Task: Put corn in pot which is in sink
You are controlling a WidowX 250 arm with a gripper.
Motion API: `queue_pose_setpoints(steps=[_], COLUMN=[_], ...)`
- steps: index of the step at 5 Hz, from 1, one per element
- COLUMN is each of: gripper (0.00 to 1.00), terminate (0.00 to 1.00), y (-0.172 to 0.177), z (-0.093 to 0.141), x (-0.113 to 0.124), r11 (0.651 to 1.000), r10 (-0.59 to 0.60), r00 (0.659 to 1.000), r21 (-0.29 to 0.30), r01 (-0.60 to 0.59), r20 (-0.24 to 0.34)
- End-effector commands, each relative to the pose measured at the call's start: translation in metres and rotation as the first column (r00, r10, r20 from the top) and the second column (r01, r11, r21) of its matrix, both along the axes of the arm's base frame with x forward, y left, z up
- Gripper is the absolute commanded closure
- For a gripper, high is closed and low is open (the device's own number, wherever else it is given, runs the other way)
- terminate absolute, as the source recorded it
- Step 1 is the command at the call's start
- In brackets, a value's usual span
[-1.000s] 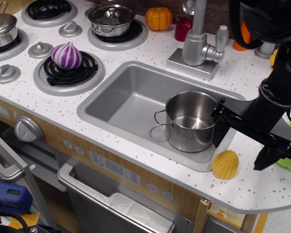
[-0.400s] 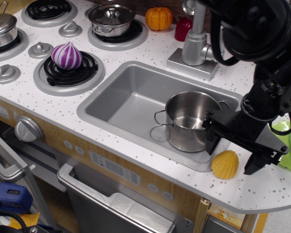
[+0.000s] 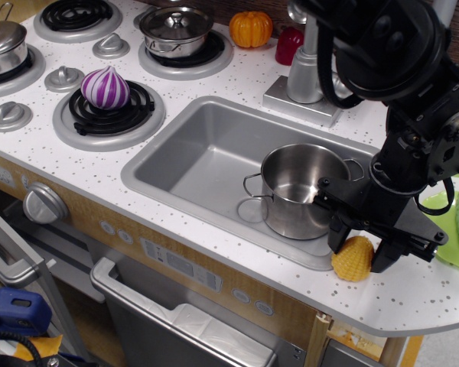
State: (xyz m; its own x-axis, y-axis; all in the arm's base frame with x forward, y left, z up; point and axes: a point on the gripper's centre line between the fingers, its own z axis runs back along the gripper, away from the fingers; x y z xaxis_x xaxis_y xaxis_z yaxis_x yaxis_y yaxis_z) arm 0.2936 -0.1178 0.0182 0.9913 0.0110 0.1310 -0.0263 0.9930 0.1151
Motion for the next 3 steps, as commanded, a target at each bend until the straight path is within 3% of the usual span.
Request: queue_pose_setpoints(steps=[1,3], gripper=[1.0,1.0], terminate=[0.0,0.0], y=[0.019,0.057], z=[0.032,0.033], x=[0.028,0.057], r11=[0.998,0.981], r10=[-0.049,-0.172], r00=[0.997,0.982], r21=[0.044,0.105], r01=[0.047,0.163], r20=[0.052,0.083])
